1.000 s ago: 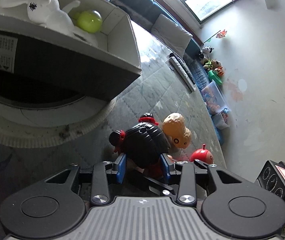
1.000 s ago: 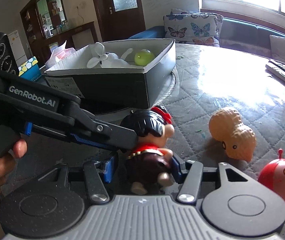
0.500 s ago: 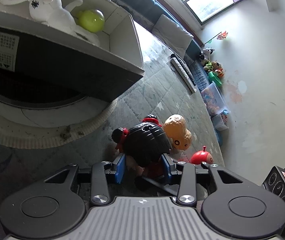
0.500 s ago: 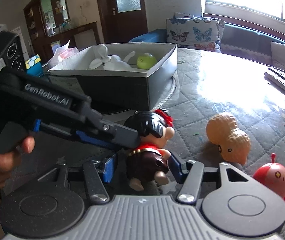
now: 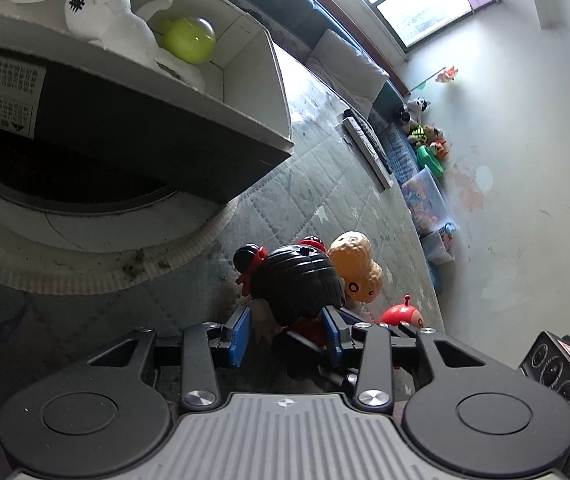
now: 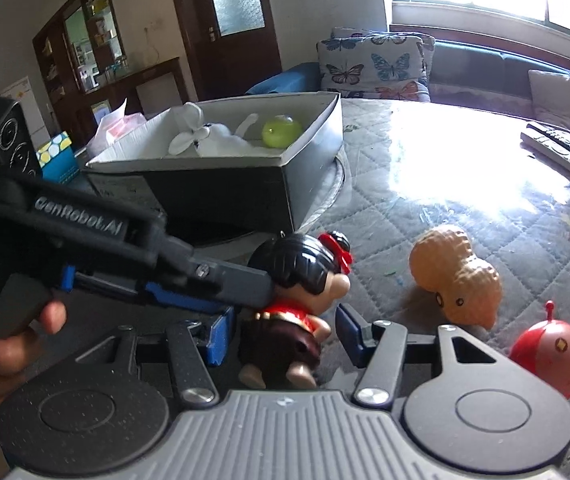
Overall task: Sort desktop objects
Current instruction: 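Lift the doll with the left gripper toward the box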
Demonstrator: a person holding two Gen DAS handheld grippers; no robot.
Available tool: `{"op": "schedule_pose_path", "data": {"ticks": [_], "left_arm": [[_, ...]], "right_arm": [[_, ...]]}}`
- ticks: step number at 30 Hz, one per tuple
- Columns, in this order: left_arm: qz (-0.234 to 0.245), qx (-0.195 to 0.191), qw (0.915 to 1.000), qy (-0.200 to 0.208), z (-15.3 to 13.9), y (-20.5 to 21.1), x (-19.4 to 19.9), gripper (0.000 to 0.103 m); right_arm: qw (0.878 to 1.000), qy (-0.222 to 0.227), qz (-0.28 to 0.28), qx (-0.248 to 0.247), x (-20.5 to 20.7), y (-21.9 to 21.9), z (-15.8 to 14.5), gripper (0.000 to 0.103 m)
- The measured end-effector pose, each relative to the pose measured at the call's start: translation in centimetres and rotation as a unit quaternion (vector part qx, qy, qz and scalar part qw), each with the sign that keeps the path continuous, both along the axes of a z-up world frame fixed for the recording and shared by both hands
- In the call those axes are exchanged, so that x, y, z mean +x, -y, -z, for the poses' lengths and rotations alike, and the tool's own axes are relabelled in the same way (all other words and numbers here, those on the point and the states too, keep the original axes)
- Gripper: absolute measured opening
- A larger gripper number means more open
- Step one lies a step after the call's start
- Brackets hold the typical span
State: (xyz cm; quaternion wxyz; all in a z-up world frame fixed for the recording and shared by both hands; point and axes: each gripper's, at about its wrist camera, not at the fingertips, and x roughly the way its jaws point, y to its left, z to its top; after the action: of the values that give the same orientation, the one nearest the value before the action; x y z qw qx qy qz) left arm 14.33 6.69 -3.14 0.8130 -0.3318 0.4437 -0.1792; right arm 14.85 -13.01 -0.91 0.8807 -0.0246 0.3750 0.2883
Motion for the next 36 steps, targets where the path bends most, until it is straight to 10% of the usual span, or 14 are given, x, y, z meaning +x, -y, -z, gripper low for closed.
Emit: {"op": "schedule_pose_path", "data": {"ticks": [21,36], "left_arm": [[0.021,0.054,0.9969,0.052,-2.8,-0.3,2.0,0.041],[0.021,0.046,0.9987,-0.001,-0.8,-1.6,2.8,0.032]], "right_arm": [[0.993,0.029,-0.094,-0.064,-0.4,-3.3,0.7,0.053],[0.989,0.032,-0.133,-0.055,-1.8,-3.5,0.4,0.058]]}}
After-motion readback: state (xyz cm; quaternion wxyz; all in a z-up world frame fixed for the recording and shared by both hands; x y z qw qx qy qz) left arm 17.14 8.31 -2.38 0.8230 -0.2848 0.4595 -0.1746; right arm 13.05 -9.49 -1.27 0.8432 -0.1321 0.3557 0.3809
